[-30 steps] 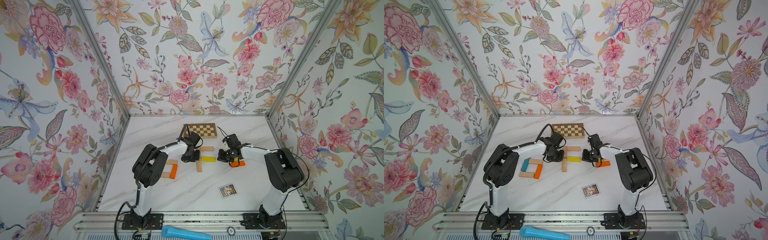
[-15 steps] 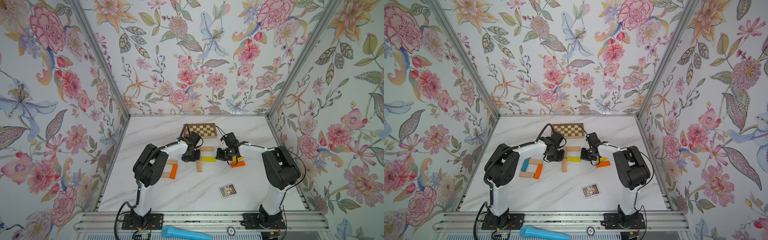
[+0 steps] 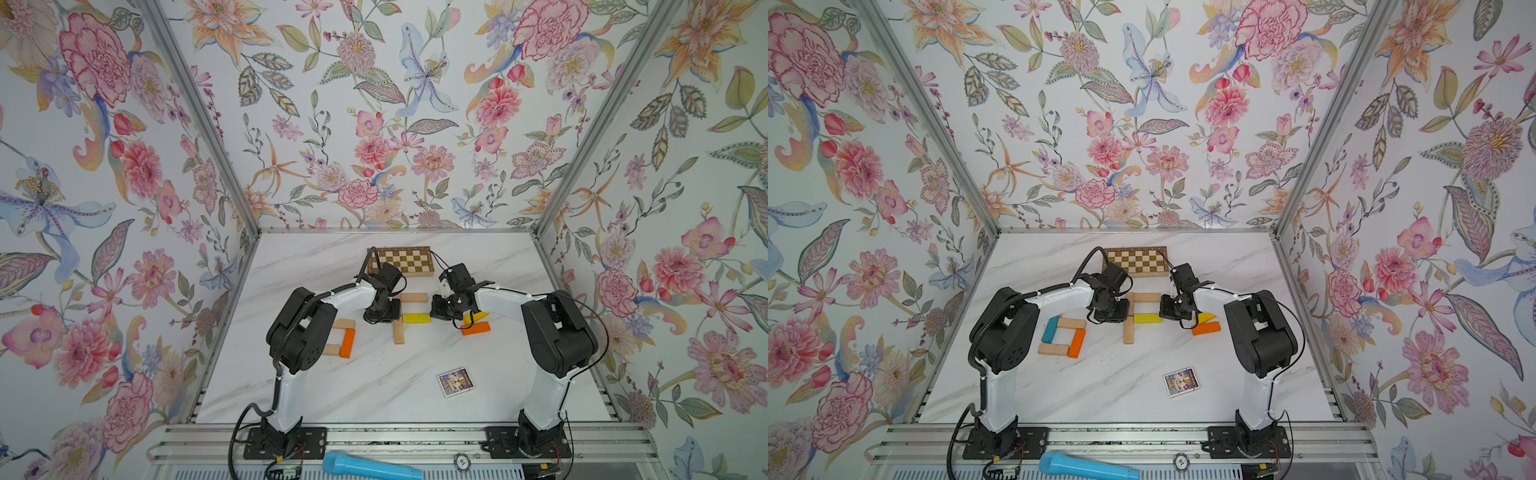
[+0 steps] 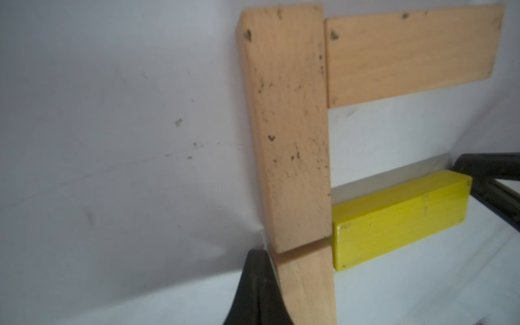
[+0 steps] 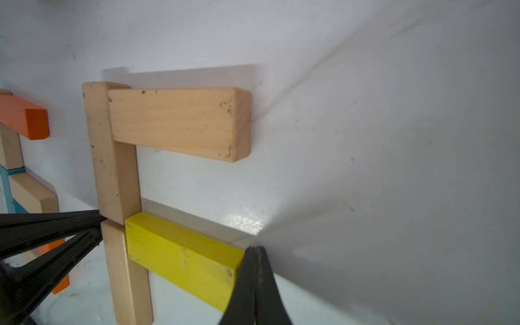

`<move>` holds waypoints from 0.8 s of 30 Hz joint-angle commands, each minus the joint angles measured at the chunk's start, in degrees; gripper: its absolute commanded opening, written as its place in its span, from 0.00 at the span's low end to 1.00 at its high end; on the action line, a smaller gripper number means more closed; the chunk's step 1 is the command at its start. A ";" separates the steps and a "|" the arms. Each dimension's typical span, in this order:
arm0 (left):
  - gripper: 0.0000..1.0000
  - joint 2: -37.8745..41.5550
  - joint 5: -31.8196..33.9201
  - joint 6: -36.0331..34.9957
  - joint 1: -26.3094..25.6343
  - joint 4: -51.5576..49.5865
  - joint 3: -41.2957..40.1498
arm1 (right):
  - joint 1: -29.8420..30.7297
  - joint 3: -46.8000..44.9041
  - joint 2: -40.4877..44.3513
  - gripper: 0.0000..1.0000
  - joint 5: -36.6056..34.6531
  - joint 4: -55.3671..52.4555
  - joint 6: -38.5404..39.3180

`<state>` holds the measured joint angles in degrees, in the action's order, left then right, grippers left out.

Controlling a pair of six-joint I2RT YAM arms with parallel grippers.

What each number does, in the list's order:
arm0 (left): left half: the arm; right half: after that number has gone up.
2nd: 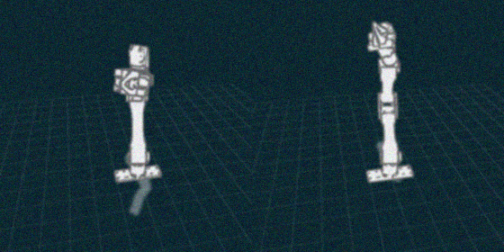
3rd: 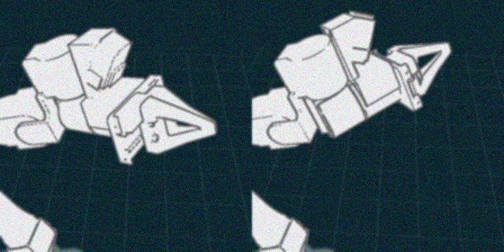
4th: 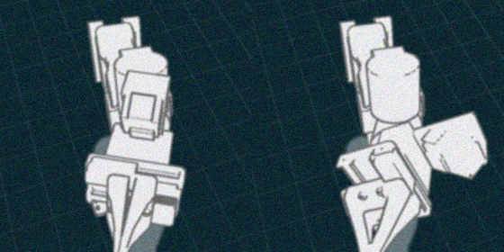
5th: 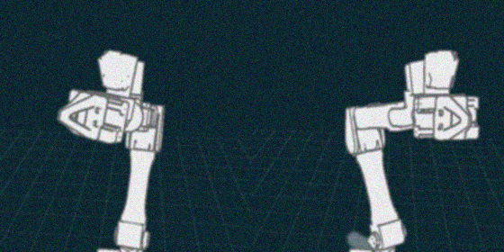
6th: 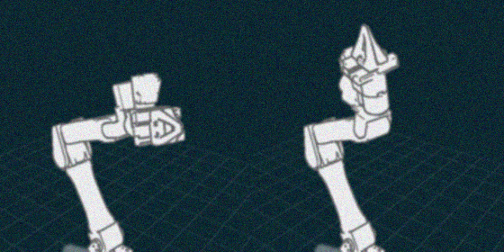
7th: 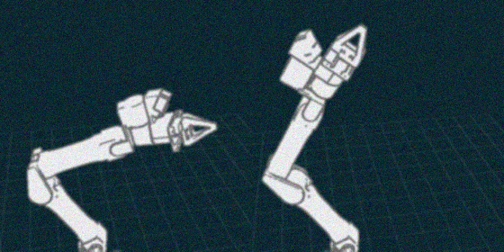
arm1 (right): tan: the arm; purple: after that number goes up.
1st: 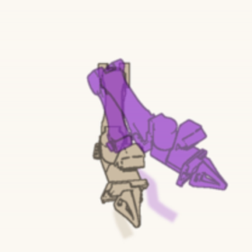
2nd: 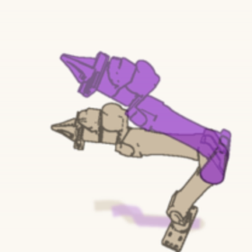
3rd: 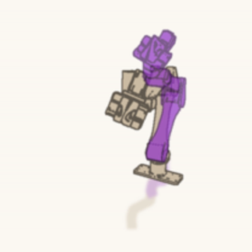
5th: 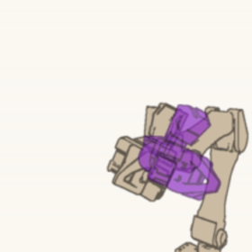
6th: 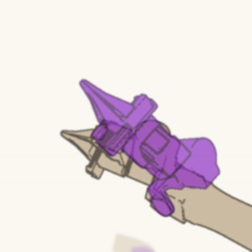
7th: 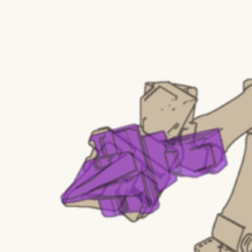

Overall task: Assemble the number 6 with building blocks
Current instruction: Adjust the building block at the center of the board.

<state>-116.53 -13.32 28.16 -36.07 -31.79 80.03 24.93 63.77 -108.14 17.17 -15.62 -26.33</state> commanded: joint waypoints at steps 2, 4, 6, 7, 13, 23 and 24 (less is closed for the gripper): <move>0.03 -1.81 -0.48 -1.02 -0.22 -1.54 0.78 | 0.57 1.31 -1.74 0.03 -0.38 -1.73 0.38; 0.03 -1.79 -0.48 -1.09 -0.22 -1.54 0.80 | 0.65 1.36 -1.82 0.03 -0.20 -1.77 0.31; 0.03 -1.87 -0.39 -1.08 -0.22 -1.57 0.80 | 0.74 1.45 -1.81 0.03 -0.18 -1.83 0.32; 0.03 -1.85 -0.39 -1.16 -0.22 -1.61 0.79 | 0.74 1.45 -1.81 0.03 -0.18 -1.79 0.16; 0.03 -1.89 -0.56 -1.26 -0.22 -1.61 0.65 | 0.66 1.28 -1.04 0.03 -0.86 -2.22 0.01; 0.04 -0.93 -0.23 -1.70 0.36 -1.95 0.81 | -1.94 -1.89 6.30 0.05 -4.07 -2.77 -0.34; 0.05 -0.51 -0.06 -1.84 0.59 -2.06 0.95 | -2.43 -2.30 7.81 0.08 -4.62 -2.75 -0.36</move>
<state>-116.71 -13.32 27.81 -36.01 -31.79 80.31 23.73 62.76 -105.34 15.11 -16.86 -26.39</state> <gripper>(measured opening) 0.047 0.061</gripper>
